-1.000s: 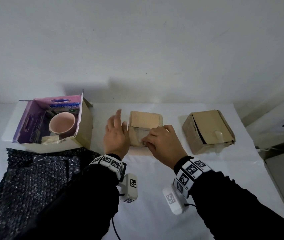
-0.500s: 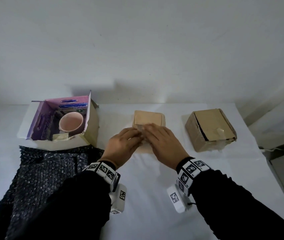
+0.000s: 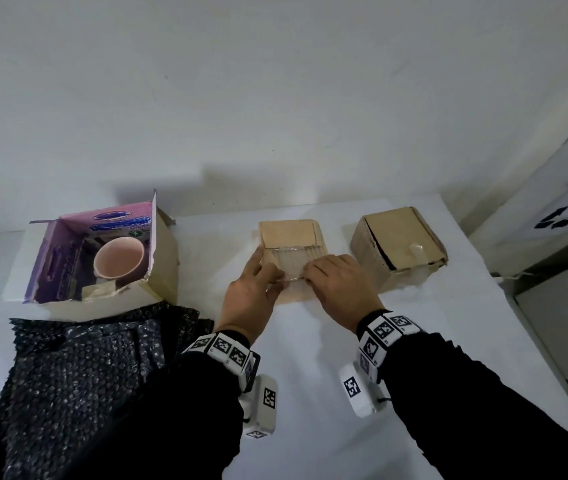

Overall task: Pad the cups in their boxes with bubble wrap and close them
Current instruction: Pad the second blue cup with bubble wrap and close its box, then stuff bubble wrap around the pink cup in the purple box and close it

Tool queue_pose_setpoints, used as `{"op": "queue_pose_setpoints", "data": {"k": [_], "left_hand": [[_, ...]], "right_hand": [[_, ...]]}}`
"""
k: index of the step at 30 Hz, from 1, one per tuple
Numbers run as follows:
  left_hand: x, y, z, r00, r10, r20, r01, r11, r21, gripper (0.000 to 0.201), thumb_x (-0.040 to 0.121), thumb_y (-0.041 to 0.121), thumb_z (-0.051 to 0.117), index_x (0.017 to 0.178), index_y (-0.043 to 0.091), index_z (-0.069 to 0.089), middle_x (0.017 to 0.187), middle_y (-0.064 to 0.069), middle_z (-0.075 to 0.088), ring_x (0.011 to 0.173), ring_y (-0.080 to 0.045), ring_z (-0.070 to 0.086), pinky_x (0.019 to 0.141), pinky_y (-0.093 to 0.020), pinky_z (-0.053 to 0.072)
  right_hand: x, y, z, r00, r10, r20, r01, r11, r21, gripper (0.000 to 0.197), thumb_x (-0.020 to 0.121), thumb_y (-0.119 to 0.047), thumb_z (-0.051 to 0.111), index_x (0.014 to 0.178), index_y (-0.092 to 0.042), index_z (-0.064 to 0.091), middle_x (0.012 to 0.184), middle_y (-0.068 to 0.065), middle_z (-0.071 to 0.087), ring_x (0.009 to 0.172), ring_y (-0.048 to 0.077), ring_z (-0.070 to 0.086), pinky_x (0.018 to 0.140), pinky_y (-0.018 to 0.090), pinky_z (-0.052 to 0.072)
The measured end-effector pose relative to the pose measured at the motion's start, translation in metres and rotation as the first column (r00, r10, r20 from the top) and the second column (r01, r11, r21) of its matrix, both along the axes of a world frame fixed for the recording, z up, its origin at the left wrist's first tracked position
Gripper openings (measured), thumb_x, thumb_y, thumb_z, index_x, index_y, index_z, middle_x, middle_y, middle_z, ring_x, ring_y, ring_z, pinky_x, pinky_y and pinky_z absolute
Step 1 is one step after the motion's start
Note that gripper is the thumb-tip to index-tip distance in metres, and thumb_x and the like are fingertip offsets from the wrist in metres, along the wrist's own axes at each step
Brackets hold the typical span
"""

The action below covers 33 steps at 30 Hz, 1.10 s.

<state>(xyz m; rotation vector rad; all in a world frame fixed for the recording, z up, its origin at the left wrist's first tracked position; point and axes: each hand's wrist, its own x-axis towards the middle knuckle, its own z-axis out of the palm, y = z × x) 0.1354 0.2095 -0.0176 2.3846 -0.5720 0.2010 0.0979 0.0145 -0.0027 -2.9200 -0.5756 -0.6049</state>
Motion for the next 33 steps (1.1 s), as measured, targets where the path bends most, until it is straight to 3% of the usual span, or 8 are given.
{"op": "queue_pose_setpoints", "data": {"k": [3,6,9,15,20,22,27,33], "left_hand": [[0.004,-0.008,0.001,1.0,0.005,-0.023,-0.005,1.0,-0.011,0.013,0.08,0.02,0.075,0.085,0.015,0.064,0.145,-0.005,0.048,0.074,-0.025,0.07,0.061,-0.032,0.053],[0.008,-0.013,0.001,0.999,-0.002,-0.052,0.001,1.0,-0.012,0.013,0.081,0.022,0.074,0.087,0.017,0.064,0.147,-0.003,0.046,0.076,-0.024,0.07,0.064,-0.034,0.054],[0.009,-0.017,0.004,0.996,-0.003,-0.085,0.003,1.0,-0.005,0.013,0.082,0.02,0.073,0.089,0.017,0.064,0.148,-0.003,0.045,0.081,-0.025,0.07,0.066,-0.032,0.053],[0.008,-0.014,0.022,0.978,-0.023,-0.206,0.04,0.996,0.08,0.019,0.087,0.026,0.067,0.104,0.019,0.063,0.153,0.001,0.033,0.106,-0.022,0.063,0.084,-0.037,0.052],[-0.006,0.007,0.042,0.981,-0.011,-0.195,0.052,0.976,0.21,0.043,0.09,0.04,0.06,0.13,0.027,0.053,0.141,0.007,0.046,0.124,-0.017,0.049,0.098,-0.037,0.046],[-0.015,0.022,0.051,0.988,0.014,-0.156,0.019,0.978,0.206,0.043,0.091,0.04,0.059,0.131,0.027,0.052,0.133,0.007,0.053,0.123,-0.016,0.049,0.099,-0.034,0.044],[-0.035,0.078,0.077,0.996,0.088,-0.005,-0.086,0.983,0.159,0.024,0.089,0.037,0.062,0.11,0.025,0.066,0.11,0.006,0.067,0.101,-0.014,0.061,0.086,-0.031,0.05],[-0.082,0.151,0.085,0.93,0.368,-0.017,-0.364,0.926,0.104,0.016,0.086,0.033,0.065,0.099,0.025,0.069,0.094,0.005,0.069,0.082,-0.016,0.065,0.073,-0.034,0.055]], "right_hand": [[-0.001,-0.012,0.005,0.998,-0.057,-0.006,0.058,0.996,0.073,0.016,0.084,-0.01,0.065,0.1,-0.014,0.064,0.101,0.003,0.066,0.091,0.026,0.061,0.076,0.039,0.048],[-0.006,-0.022,-0.003,0.989,-0.07,-0.131,0.075,0.996,0.04,0.044,0.083,-0.015,0.068,0.126,-0.013,0.059,0.129,0.005,0.061,0.118,0.025,0.057,0.094,0.042,0.049],[-0.011,-0.022,-0.007,0.965,-0.104,-0.24,0.104,0.994,-0.014,0.058,0.08,-0.014,0.07,0.135,-0.011,0.054,0.138,0.007,0.056,0.128,0.026,0.052,0.1,0.044,0.048],[-0.011,-0.009,0.01,0.941,-0.177,-0.288,0.176,0.984,-0.028,0.053,0.081,-0.019,0.067,0.132,-0.012,0.055,0.137,0.007,0.056,0.128,0.027,0.051,0.101,0.045,0.047],[-0.017,0.013,0.036,0.951,-0.192,-0.241,0.221,0.97,0.1,0.04,0.088,-0.026,0.058,0.127,-0.018,0.056,0.119,0.003,0.063,0.103,0.025,0.06,0.082,0.038,0.05],[-0.018,0.028,0.043,0.958,-0.15,-0.246,0.199,0.961,0.19,0.033,0.089,-0.026,0.056,0.121,-0.019,0.061,0.111,0.002,0.065,0.098,0.024,0.061,0.078,0.036,0.05],[-0.02,0.074,0.056,0.938,-0.013,-0.348,0.135,0.934,0.33,0.024,0.092,-0.033,0.054,0.111,-0.024,0.065,0.104,-0.008,0.066,0.093,0.013,0.062,0.078,0.034,0.051],[-0.027,0.124,0.06,0.863,0.21,-0.459,-0.014,0.919,0.395,0.019,0.089,-0.032,0.056,0.104,-0.027,0.068,0.097,-0.011,0.068,0.086,0.007,0.063,0.079,0.032,0.051]]}}
